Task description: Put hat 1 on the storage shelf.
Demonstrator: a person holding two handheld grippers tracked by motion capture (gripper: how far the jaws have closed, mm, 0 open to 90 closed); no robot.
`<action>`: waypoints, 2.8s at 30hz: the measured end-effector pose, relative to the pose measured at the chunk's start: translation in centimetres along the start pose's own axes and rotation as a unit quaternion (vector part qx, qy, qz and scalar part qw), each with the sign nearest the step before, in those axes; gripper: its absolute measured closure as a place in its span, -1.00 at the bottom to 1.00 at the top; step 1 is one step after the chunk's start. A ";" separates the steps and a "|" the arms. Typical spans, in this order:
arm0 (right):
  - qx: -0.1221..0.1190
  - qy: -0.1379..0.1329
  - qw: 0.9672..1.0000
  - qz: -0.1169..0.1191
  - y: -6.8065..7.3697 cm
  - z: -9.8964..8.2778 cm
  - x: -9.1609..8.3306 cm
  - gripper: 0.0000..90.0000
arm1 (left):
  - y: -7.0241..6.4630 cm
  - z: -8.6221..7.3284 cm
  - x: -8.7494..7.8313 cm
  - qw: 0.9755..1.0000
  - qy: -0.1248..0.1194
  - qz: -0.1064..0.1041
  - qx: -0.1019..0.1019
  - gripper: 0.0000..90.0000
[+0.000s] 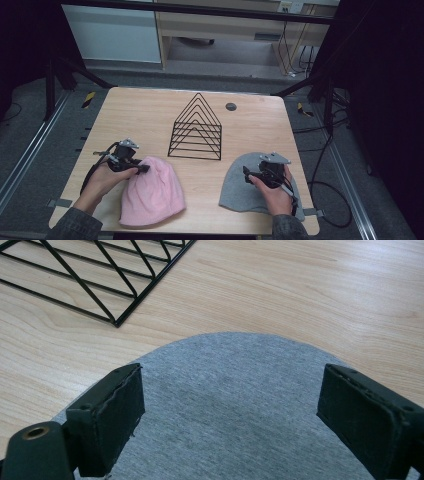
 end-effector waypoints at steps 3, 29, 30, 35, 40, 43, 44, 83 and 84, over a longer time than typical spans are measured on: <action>-0.001 0.000 1.000 0.001 0.0 0.0 0.0 -0.75 | 0.0 0.0 -0.3 1.000 -0.009 -0.005 -0.002 0.67; -0.052 -0.043 0.995 0.074 4.3 1.5 -2.8 -0.54 | -5.6 6.6 -13.6 0.974 -0.164 0.061 0.142 0.83; -0.055 -0.044 0.994 0.079 4.7 1.6 -3.0 -0.54 | -5.6 6.6 -13.6 0.974 -0.164 0.061 0.142 0.83; -0.072 -0.042 0.992 0.097 6.2 1.9 -3.3 -0.53 | -5.4 7.6 -15.6 0.969 -0.179 0.067 0.154 0.83; -0.094 -0.034 0.986 0.132 8.3 2.5 -3.7 -0.51 | -5.1 8.6 -17.0 0.966 -0.192 0.060 0.164 0.83; -0.106 -0.031 0.981 0.157 10.0 3.1 -3.9 -0.47 | -5.3 9.4 -17.8 0.964 -0.197 0.062 0.170 0.82; -0.107 -0.030 0.980 0.162 10.3 3.3 -4.0 -0.46 | -5.3 9.6 -17.9 0.963 -0.199 0.063 0.171 0.83; -0.185 -0.018 0.950 0.250 17.7 11.6 -6.1 -0.22 | -7.4 19.2 -18.8 0.946 -0.234 0.033 0.224 0.82; -0.189 -0.020 0.950 0.248 17.7 11.8 -6.0 -0.01 | -7.4 19.4 -18.7 0.945 -0.236 0.033 0.222 0.82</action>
Point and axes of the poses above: each handheld gripper's, and its own axes: x roughly forward along the jaws, z roughly out of its top, y roughly to its left, the point moved 2 cm from there along x, roughly forward along the jaws, and after that the axes turned 14 degrees about x, right-handed, at the moved point
